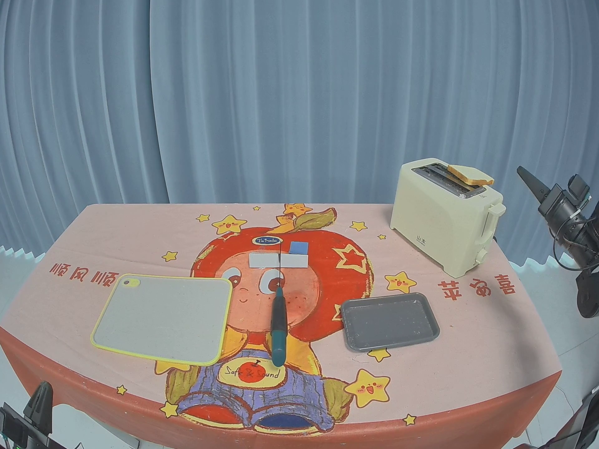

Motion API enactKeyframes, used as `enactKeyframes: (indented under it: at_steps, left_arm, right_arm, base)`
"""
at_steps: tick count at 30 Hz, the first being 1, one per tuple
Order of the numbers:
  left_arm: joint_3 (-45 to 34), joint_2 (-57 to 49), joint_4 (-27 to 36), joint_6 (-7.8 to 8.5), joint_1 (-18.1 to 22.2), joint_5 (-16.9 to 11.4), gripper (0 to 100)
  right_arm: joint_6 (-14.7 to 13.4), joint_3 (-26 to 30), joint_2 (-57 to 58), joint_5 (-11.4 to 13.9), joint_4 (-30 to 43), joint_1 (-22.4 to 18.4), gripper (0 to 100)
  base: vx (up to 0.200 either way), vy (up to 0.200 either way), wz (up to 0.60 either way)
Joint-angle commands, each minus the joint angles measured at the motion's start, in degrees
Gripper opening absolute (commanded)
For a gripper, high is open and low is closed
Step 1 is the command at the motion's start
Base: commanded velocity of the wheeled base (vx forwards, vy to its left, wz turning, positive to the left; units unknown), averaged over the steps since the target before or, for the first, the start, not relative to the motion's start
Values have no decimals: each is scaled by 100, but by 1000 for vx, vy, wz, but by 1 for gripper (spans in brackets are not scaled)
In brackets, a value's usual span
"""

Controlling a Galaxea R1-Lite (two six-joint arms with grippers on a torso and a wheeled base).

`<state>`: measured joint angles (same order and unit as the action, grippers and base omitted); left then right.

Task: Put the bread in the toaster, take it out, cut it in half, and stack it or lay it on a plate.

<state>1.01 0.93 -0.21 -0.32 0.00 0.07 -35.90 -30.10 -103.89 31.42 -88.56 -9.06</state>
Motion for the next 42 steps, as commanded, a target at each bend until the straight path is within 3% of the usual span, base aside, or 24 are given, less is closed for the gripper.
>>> enactKeyframes:
  at_steps: [1, 2, 6, 7, 8, 10, 13, 18, 23, 27, 36, 42]
  left_arm:
    - [-101, -93, -6, -3, 0, 1, 0]
    - [-101, -93, 3, -3, 0, 1, 0]
    - [-101, -93, 3, -3, 0, 1, 0]
    - [-101, -93, 3, -3, 0, 1, 0]
    - [-101, -93, 3, -3, 0, 1, 0]
    - [-101, -93, -6, -3, 0, 1, 0]
    - [-101, -93, -6, -3, 0, 1, 0]
    - [-101, -93, 3, -3, 0, 1, 0]
    - [-101, -93, -6, -3, 0, 1, 0]
    - [-101, -93, -6, -3, 0, 1, 0]
    - [-101, -93, -6, -3, 0, 1, 0]
    - [-101, -93, 3, -3, 0, 1, 0]
  right_arm:
    - [-550, -286, -343, 348, -29, -465, 0]
    - [-699, -304, -351, 418, -38, -500, 0]
    - [-1806, -356, -351, 743, -82, -606, 0]
    - [-1806, -356, -351, 743, -82, -606, 100]
    - [-2175, -383, -360, 875, -73, -667, 100]
    - [-2413, -400, -422, 1130, -82, -720, 100]
    - [-2685, -418, -598, 1306, -82, -720, 100]
    - [-3327, -418, -545, 1411, -73, -738, 100]
    - [-3397, -523, -413, 1473, 41, -791, 100]
    - [-3406, -1007, -395, 1473, 507, -843, 100]
    - [-3406, -3476, -501, 1455, 3548, -975, 100]
    - [-3415, -4470, -1125, 1455, 4418, -993, 100]
  base:
    - [0, 0, 0]
    - [0, 0, 0]
    - [0, 0, 0]
    - [0, 0, 0]
    - [0, 0, 0]
    - [0, 0, 0]
    - [0, 0, 0]
    - [0, 0, 0]
    - [0, 0, 0]
    - [0, 0, 0]
    - [0, 0, 0]
    - [0, 0, 0]
